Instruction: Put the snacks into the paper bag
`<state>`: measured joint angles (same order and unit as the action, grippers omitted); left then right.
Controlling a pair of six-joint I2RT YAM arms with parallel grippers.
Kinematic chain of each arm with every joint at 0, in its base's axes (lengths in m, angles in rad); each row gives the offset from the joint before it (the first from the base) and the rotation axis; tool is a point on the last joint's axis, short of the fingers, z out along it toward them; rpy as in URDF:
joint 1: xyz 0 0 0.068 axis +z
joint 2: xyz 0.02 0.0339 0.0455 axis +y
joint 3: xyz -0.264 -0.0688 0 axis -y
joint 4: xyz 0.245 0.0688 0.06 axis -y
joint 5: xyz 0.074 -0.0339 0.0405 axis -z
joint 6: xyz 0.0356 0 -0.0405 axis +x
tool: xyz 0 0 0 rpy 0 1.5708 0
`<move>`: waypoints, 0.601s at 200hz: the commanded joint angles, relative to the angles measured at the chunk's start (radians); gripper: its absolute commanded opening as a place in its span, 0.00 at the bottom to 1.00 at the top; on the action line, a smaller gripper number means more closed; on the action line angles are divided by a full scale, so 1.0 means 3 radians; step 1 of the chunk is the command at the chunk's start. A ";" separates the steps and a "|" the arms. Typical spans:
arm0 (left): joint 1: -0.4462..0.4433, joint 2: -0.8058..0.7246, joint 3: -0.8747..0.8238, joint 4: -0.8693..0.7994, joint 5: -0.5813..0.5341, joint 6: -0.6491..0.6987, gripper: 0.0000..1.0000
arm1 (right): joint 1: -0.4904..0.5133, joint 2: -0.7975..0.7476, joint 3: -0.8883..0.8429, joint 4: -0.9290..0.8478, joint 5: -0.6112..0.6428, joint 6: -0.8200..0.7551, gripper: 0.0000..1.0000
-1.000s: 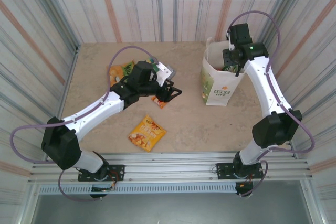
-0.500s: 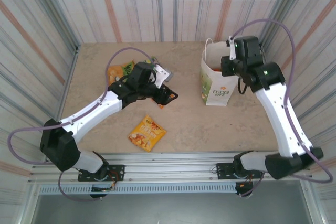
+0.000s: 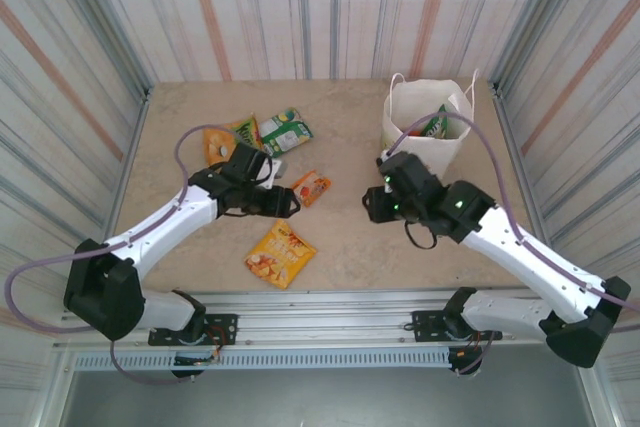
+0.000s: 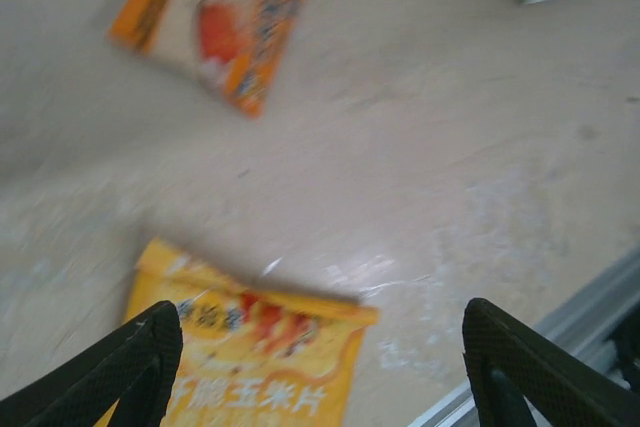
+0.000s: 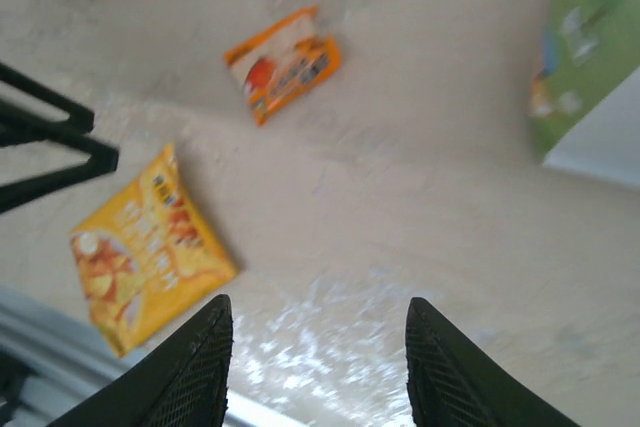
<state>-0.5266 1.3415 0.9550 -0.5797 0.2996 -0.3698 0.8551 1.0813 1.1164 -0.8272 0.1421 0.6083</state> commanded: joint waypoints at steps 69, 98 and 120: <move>0.0386 -0.0137 -0.0791 0.0142 -0.0355 -0.0472 0.80 | 0.0992 0.0466 -0.0865 0.1217 0.0045 0.1568 0.50; 0.0446 0.0023 -0.0839 0.0368 -0.0210 -0.0396 0.79 | 0.1115 0.0699 -0.0987 0.1535 -0.0171 0.1731 0.50; 0.0446 0.0162 -0.0867 0.0434 -0.0046 -0.0369 0.77 | 0.1166 0.0842 -0.0992 0.1595 -0.0250 0.1787 0.50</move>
<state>-0.3965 1.3525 0.7147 -0.4965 0.2363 -0.4946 1.1877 1.2980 0.8299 -0.4183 0.1028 1.0702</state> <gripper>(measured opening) 0.779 0.501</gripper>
